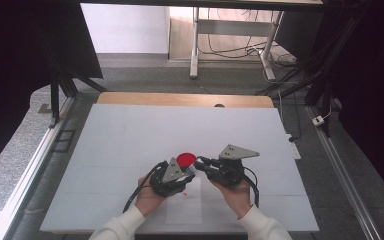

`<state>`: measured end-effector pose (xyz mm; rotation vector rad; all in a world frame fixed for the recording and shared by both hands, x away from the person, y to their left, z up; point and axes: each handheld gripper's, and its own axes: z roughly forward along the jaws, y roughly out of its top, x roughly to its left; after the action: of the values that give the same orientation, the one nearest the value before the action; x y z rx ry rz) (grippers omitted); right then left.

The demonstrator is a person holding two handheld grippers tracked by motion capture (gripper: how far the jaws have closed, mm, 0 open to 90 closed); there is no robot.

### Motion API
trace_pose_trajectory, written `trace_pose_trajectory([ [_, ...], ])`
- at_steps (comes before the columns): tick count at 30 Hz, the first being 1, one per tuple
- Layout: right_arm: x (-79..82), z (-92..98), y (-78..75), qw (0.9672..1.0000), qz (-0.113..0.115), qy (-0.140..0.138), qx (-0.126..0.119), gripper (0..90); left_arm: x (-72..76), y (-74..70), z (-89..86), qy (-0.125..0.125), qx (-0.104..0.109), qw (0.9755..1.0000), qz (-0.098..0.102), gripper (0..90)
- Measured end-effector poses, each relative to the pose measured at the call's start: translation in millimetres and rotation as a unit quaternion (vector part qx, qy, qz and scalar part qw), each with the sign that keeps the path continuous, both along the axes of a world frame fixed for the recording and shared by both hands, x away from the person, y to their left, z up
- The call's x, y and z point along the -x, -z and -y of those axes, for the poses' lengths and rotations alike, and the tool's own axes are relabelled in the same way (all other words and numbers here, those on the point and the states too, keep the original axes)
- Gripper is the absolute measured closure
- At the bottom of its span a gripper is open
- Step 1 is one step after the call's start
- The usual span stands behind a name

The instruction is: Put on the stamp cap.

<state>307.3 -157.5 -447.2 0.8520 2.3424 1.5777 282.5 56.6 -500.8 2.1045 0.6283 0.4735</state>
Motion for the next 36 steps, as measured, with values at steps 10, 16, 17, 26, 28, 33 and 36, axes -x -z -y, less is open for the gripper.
trace_pose_trajectory([
  [10, 0.3, -0.7, 0.7, 1.0, -0.007, 0.004, -0.005, 74.8, 0.2, 0.6, 1.1, -0.001, 0.0, 1.0, 0.0, 64.4],
  [16, 0.6, -2.0, 2.0, 0.9999, -0.012, 0.003, -0.003, 74.8, 1.1, -0.6, 1.2, -0.002, 0.004, 1.0, 0.004, 64.4],
  [17, 0.7, -2.3, 2.2, 0.9999, -0.013, 0.002, -0.002, 74.8, 1.3, -0.7, 1.4, -0.002, 0.005, 1.0, 0.004, 64.4],
  [26, 1.4, -2.8, 2.3, 0.9998, -0.017, 0.004, -0.005, 74.8, 1.8, -0.8, 1.9, -0.004, 0.005, 1.0, 0.007, 64.5],
  [28, 1.4, -2.9, 2.6, 0.9997, -0.022, 0.003, -0.009, 74.8, 1.7, -0.8, 1.9, -0.005, 0.006, 0.9999, 0.008, 64.5],
  [33, 1.3, -2.2, 2.8, 0.9995, -0.028, 0.01, -0.014, 74.8, 2.5, -0.6, 1.9, -0.008, 0.005, 0.9998, 0.015, 64.6],
  [36, 1.4, -2.1, 3.3, 0.9992, -0.033, 0.014, -0.017, 74.8, 3.0, 0.0, 2.3, -0.009, 0.003, 0.9998, 0.018, 64.6],
])
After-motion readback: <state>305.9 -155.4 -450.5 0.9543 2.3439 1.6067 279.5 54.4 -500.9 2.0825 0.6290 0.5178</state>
